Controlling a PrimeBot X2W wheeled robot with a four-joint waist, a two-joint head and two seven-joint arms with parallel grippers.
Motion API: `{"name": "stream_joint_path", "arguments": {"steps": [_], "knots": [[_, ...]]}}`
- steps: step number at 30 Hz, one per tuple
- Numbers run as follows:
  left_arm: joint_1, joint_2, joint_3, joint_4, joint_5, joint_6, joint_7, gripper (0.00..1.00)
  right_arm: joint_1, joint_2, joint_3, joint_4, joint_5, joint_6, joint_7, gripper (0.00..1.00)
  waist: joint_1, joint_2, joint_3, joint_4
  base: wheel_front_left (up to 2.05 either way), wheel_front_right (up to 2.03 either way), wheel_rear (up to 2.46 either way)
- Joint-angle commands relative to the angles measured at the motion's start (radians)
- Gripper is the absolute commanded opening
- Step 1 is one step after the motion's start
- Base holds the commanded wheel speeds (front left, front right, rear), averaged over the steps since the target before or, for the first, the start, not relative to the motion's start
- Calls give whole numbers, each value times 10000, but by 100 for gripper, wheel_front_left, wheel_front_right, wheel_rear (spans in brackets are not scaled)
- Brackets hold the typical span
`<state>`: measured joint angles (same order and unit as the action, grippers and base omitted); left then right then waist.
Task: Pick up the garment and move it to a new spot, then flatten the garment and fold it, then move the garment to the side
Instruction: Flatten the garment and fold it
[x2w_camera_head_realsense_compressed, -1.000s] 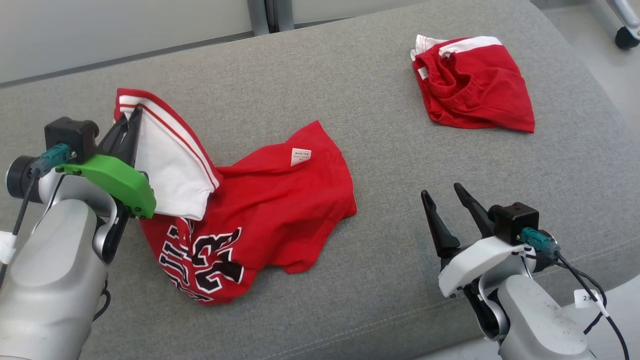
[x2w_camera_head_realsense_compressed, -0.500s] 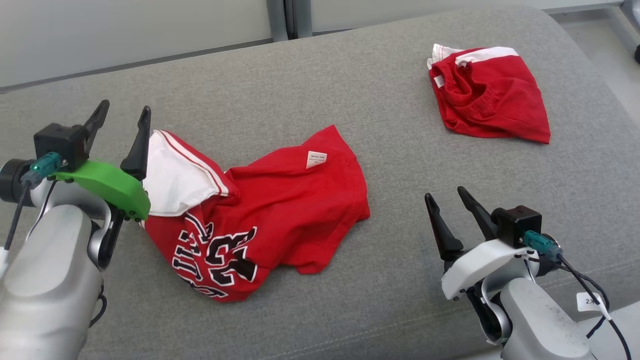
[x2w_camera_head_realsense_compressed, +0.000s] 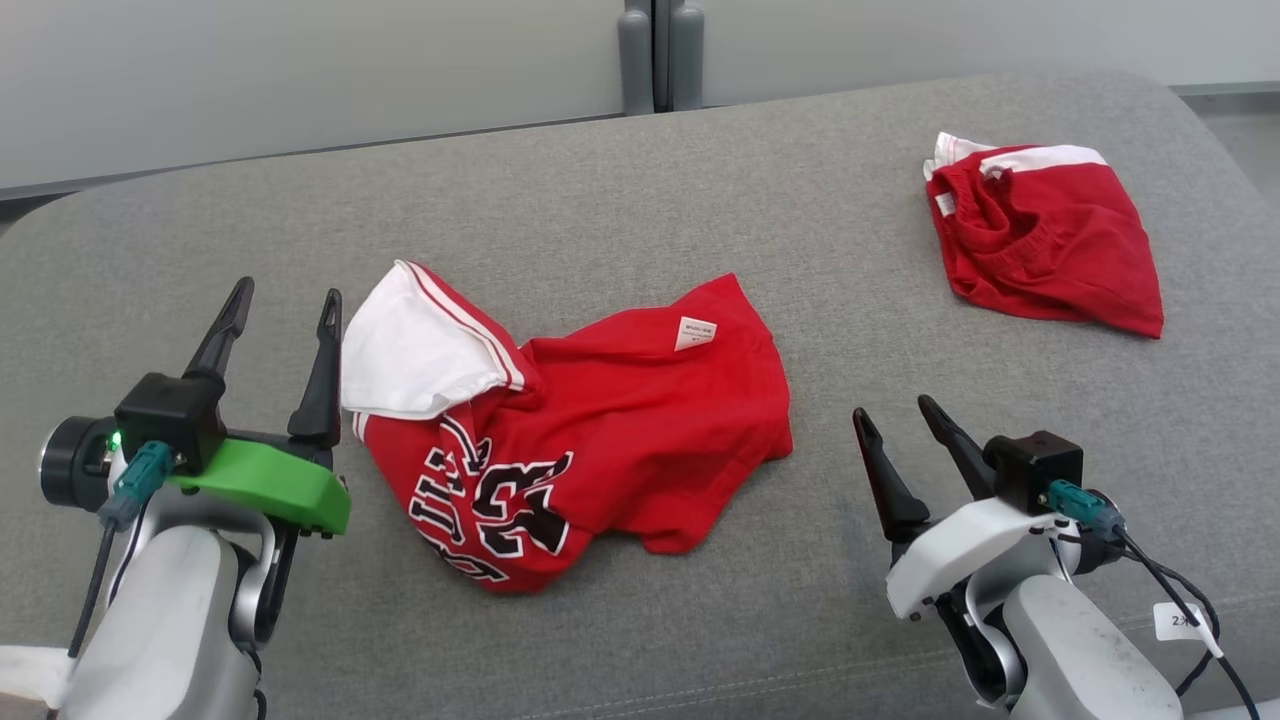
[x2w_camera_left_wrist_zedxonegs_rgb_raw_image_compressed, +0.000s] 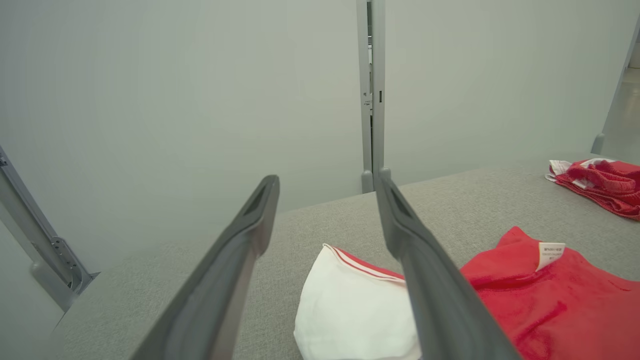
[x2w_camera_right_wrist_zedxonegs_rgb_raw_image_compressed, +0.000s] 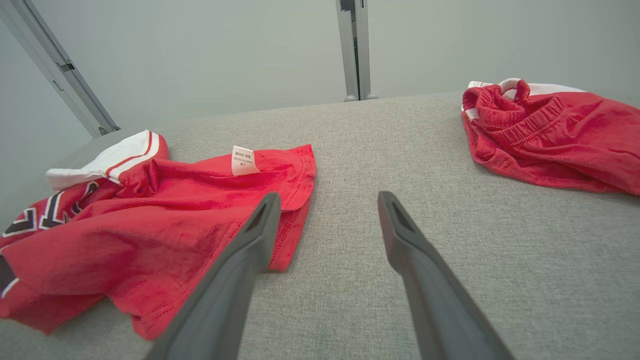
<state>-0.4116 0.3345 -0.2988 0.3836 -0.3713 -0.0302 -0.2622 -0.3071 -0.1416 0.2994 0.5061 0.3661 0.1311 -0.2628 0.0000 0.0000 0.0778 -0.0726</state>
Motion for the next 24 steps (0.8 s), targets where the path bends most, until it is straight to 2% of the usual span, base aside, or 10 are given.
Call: {"name": "stream_joint_path", "arguments": {"steps": [1, 13, 24], "knots": [[226, -9, 128, -171, 104, 81, -18, 100, 145, -34, -13, 12, 5, -8, -37, 100, 0, 0, -118, 189, 0, 0, 0], [2238, -661, 1886, -2303, 936, 606, -18, 100, 304, -15, -33, 53, 65, -8, -38, 100, 0, 0, -250, 654, 0, 0, 0], [3844, -1327, 2786, -2940, 1798, 879, -19, 100, 387, -126, 292, 337, 492, -8, 351, 100, 0, 0, -424, 1099, 0, 0, 0]]}}
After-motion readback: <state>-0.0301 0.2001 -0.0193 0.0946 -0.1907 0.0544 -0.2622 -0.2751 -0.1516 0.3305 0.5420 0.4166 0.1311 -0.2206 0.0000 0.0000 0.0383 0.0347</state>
